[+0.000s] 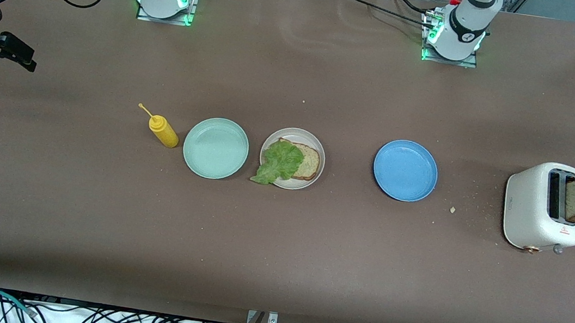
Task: Make sandwich in beige plate with both arms
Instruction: 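Grasp the toast slice in the toaster and pull it up with the left gripper, then carry the toast slice over the beige plate with the left gripper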
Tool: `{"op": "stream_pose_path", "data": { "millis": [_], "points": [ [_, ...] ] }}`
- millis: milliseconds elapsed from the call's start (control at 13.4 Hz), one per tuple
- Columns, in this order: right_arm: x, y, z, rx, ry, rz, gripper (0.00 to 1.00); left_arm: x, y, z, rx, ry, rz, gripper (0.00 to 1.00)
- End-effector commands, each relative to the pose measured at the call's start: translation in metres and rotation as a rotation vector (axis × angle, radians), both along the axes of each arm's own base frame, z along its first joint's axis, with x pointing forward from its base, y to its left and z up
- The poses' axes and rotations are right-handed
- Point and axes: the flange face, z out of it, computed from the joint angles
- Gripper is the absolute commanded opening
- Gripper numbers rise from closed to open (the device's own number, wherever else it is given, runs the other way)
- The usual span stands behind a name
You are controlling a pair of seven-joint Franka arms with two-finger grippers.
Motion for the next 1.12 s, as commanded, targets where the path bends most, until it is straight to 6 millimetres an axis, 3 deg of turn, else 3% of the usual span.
{"op": "stream_pose_path", "data": {
  "millis": [0, 224, 373, 597, 1045],
  "points": [
    [0.004, -0.004, 0.006, -0.006, -0.006, 0.007, 1.00, 0.005, -0.007, 0.044, 0.022, 0.023, -0.032, 0.00],
    [0.005, -0.002, 0.006, -0.003, -0.008, 0.010, 1.00, 0.010, -0.023, 0.077, -0.003, 0.060, -0.078, 0.00],
    [0.005, -0.001, 0.006, 0.000, -0.008, 0.011, 1.00, 0.012, -0.038, 0.083, -0.019, 0.089, -0.100, 0.00],
    [0.005, 0.000, 0.008, 0.000, -0.011, 0.012, 1.00, 0.017, -0.073, 0.077, -0.119, 0.107, -0.129, 0.00],
    [0.004, 0.000, 0.007, 0.014, -0.009, 0.006, 1.00, 0.037, -0.183, 0.037, -0.382, 0.178, -0.160, 0.00]
  ]
}}
